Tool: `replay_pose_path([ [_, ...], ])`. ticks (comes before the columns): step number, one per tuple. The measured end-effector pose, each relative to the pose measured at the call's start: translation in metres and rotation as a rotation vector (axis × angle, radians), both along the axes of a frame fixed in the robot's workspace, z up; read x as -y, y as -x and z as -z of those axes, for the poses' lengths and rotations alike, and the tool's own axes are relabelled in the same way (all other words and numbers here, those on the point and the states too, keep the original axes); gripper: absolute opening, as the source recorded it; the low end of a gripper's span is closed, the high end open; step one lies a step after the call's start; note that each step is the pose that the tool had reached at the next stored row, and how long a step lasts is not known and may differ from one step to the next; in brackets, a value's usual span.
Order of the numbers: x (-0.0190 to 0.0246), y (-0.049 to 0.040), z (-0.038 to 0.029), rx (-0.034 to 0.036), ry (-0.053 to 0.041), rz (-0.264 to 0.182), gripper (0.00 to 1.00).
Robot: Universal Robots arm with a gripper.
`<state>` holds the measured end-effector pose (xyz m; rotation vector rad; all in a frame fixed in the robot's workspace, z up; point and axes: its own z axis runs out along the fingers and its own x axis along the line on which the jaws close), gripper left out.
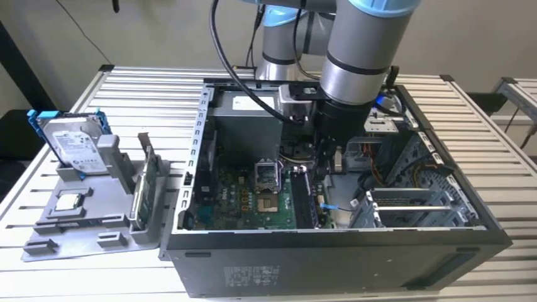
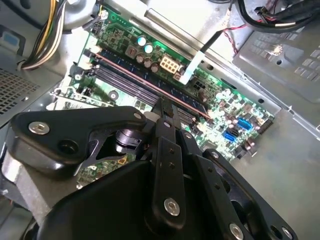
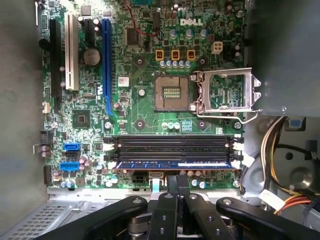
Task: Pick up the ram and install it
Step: 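Press down the ram until it locks into place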
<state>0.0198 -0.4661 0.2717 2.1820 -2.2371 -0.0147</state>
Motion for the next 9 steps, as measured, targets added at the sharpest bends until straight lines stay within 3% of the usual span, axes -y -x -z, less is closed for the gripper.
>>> replay_pose_path([
  [9, 0.0, 0.0, -0.0004, 0.0, 0.0, 0.0, 0.11],
])
